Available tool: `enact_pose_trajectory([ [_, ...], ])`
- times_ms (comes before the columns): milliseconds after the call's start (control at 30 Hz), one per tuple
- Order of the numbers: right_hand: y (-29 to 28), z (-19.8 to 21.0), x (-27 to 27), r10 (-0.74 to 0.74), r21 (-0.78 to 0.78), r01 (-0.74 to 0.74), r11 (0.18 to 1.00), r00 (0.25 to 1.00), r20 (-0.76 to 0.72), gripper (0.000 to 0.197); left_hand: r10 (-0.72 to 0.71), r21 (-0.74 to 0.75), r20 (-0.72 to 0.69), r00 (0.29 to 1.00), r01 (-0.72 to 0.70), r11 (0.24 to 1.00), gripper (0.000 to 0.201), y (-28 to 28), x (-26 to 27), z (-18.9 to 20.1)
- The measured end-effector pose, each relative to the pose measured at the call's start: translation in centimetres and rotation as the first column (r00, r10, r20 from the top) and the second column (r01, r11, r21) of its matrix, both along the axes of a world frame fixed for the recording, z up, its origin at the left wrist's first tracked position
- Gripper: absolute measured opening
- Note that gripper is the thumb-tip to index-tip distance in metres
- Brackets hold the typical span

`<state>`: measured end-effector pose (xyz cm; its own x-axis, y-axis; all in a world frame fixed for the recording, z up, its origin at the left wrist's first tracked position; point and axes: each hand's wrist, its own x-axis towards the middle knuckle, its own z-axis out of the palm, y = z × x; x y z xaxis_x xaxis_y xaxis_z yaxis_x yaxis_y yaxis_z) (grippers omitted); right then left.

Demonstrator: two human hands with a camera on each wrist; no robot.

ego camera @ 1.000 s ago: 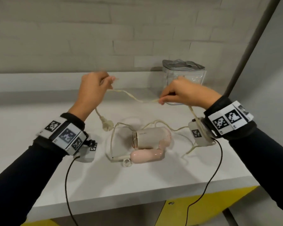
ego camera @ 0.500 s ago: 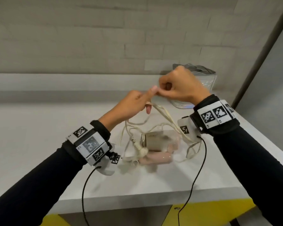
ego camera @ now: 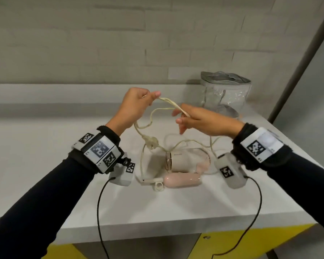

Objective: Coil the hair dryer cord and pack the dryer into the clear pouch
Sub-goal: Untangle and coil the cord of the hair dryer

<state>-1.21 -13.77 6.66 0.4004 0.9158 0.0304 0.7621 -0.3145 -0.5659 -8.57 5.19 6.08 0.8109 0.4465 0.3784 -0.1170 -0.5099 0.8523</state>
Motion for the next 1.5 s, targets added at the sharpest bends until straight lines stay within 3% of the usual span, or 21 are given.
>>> enact_pose_trajectory([
  [33, -0.1, -0.6, 0.4, -0.018, 0.083, 0.023, 0.996, 0.998, -0.056, 0.016, 0.026, 0.011, 0.008, 1.0, -0.026, 1.0, 0.044, 0.1, 0.0, 0.0],
  [100, -1.1, -0.6, 2.0, -0.085, 0.164, 0.084, 0.983, 0.996, 0.001, 0.029, 0.106, 0.03, 0.045, 0.993, -0.108, 0.994, 0.044, 1.0, -0.1, 0.0],
  [167, -2.7, -0.1, 3.5, -0.131, 0.162, 0.122, 0.979, 0.99, 0.045, 0.035, 0.16, 0.066, 0.072, 0.985, -0.164, 0.984, 0.043, 2.3, -0.3, -0.2],
  [267, -5.5, 0.1, 5.8, -0.191, 0.161, 0.195, 0.968, 0.981, -0.036, 0.034, 0.188, 0.114, 0.054, 0.981, -0.193, 0.975, 0.039, 3.3, -0.4, -1.0],
  [367, -8.3, 0.2, 7.1, -0.305, 0.232, 0.32, 0.919, 0.947, -0.098, 0.028, 0.198, -0.065, 0.013, 0.98, -0.197, 0.978, 0.036, 4.6, -0.8, -1.9],
  [433, -9.9, 0.6, 7.8, -0.36, 0.225, 0.337, 0.914, 0.93, 0.071, 0.023, 0.171, -0.171, 0.009, 0.985, -0.167, 0.971, 0.031, 5.3, -1.5, -1.9],
  [500, -10.2, 1.0, 7.6, -0.322, 0.108, 0.304, 0.946, 0.915, 0.244, 0.017, 0.094, -0.208, 0.03, 0.995, -0.086, 0.974, 0.029, 4.9, -1.7, -1.1],
  [600, -7.5, 1.9, 5.5, -0.186, -0.035, 0.208, 0.977, 0.928, 0.323, 0.013, -0.112, -0.18, -0.008, 0.994, 0.109, 0.977, 0.027, 2.1, -0.7, 0.3],
  [733, -1.5, 2.6, 2.7, -0.092, 0.046, 0.08, 0.996, 0.88, 0.465, 0.019, -0.273, -0.059, -0.143, 0.951, 0.267, 0.962, 0.027, -3.4, 0.9, 0.8],
  [867, 1.2, 2.7, 1.7, -0.151, 0.194, 0.069, 0.979, 0.88, 0.45, 0.028, -0.235, 0.006, -0.055, 0.97, 0.236, 0.972, 0.034, -5.0, 1.2, 0.5],
  [967, 0.3, 1.7, 2.1, -0.137, 0.154, 0.077, 0.985, 0.893, 0.428, 0.035, -0.169, 0.177, -0.036, 0.985, 0.172, 0.969, 0.037, -3.6, 0.9, 0.5],
  [1100, -2.5, 0.5, 3.7, -0.161, 0.117, 0.122, 0.986, 0.887, 0.433, 0.042, -0.13, 0.297, -0.04, 0.991, 0.136, 0.945, 0.037, -1.9, 0.3, 0.1],
  [1367, -9.0, 0.4, 6.3, -0.319, 0.166, 0.274, 0.947, 0.858, 0.403, 0.036, -0.106, 0.148, 0.033, 0.994, 0.1, 0.984, 0.036, 0.4, 1.4, -0.6],
  [1500, -9.5, -0.7, 4.9, -0.28, 0.111, 0.257, 0.96, 0.865, 0.416, 0.029, -0.146, 0.088, -0.055, 0.988, 0.15, 0.985, 0.034, 1.1, 2.0, -2.2],
])
